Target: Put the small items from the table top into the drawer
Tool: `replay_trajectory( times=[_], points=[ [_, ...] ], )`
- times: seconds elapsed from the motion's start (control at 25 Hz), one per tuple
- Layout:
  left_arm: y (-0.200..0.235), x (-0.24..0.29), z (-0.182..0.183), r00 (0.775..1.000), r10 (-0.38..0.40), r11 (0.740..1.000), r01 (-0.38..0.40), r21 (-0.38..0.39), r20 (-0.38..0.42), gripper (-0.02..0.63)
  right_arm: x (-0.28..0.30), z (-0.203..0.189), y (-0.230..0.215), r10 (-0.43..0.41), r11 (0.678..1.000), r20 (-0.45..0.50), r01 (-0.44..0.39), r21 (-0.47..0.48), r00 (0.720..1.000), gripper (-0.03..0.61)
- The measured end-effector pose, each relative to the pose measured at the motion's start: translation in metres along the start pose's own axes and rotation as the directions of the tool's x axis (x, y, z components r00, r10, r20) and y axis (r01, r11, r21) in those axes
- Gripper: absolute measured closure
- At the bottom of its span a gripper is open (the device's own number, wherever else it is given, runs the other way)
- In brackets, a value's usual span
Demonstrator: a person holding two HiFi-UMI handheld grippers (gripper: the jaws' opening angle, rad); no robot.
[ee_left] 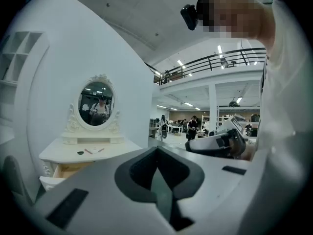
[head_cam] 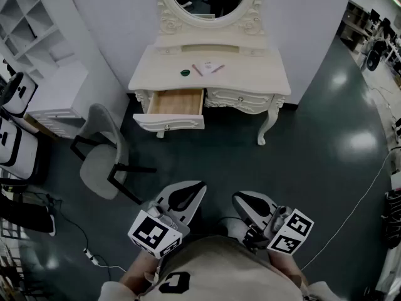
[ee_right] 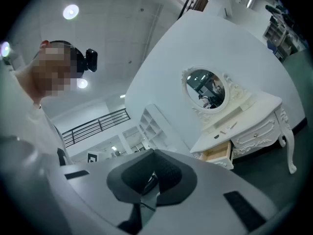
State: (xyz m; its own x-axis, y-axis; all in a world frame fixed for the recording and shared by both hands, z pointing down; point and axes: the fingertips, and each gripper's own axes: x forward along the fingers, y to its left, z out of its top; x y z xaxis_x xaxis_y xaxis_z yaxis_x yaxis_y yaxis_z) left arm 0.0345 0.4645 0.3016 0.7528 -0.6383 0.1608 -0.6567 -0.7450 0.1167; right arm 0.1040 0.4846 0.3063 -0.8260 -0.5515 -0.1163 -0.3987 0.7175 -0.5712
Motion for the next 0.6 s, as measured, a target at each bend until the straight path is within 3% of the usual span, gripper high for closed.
replay_trajectory(
  times=[0.36,0.6],
  points=[
    [0.050,0.010,-0.002,0.999,-0.034,0.999,0.034,0.006,-0.023,0.555,0.032,0.006,-0.019,-0.102,0.995,0.001,0.102,-0.006,0.995,0.551],
    [0.096,0.015,0.015,0.996,-0.087,0.996,0.087,-0.008,0.019,0.557,0.070,0.016,-0.047,-0.197,0.980,0.012,0.197,0.015,0.980,0.551]
  ],
)
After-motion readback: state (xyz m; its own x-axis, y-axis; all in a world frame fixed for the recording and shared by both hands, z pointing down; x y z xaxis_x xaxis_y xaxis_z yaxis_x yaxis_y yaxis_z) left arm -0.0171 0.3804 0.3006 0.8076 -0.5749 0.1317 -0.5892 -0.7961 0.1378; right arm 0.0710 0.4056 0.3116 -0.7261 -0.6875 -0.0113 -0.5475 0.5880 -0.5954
